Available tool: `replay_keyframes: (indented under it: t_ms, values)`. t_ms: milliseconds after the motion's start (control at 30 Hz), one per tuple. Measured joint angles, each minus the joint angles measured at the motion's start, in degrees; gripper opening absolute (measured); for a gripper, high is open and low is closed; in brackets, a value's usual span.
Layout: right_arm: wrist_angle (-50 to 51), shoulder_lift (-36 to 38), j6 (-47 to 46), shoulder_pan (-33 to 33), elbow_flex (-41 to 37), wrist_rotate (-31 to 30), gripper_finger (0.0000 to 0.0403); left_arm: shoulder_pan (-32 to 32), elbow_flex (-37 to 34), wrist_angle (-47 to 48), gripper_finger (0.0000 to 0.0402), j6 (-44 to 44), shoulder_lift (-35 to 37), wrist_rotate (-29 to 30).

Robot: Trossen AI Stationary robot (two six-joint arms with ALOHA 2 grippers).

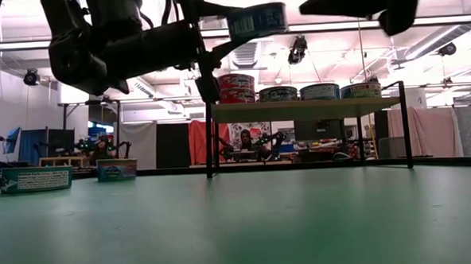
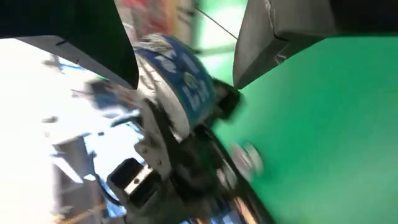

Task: Stack canned seafood by type on shelf
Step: Stack the blue tuna can on top of the other blue tuna can on the shelf

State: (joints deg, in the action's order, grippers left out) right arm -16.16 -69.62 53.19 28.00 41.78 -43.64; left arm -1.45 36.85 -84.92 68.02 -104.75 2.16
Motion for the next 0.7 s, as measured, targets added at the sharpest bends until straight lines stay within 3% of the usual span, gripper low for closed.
replay_keyframes:
  t_ms: [100, 333, 700]
  values:
    - [0.04, -4.65, 9.73, 1.96, 2.95, -9.85, 0.0246, 0.02, 0.64, 0.82, 0.0118, 2.91, 0.00, 0.29]
    - [-0.38, -12.64, 20.93, 2.35, 7.23, -21.23, 0.0244, -0.13, 1.94, 2.19, 0.0118, 3.91, -0.04, 0.28]
    - [-0.18, -14.80, 26.63, 2.35, 10.60, -22.89, 0.0207, -0.65, 2.20, 3.54, 0.0118, 3.93, -0.07, -1.00]
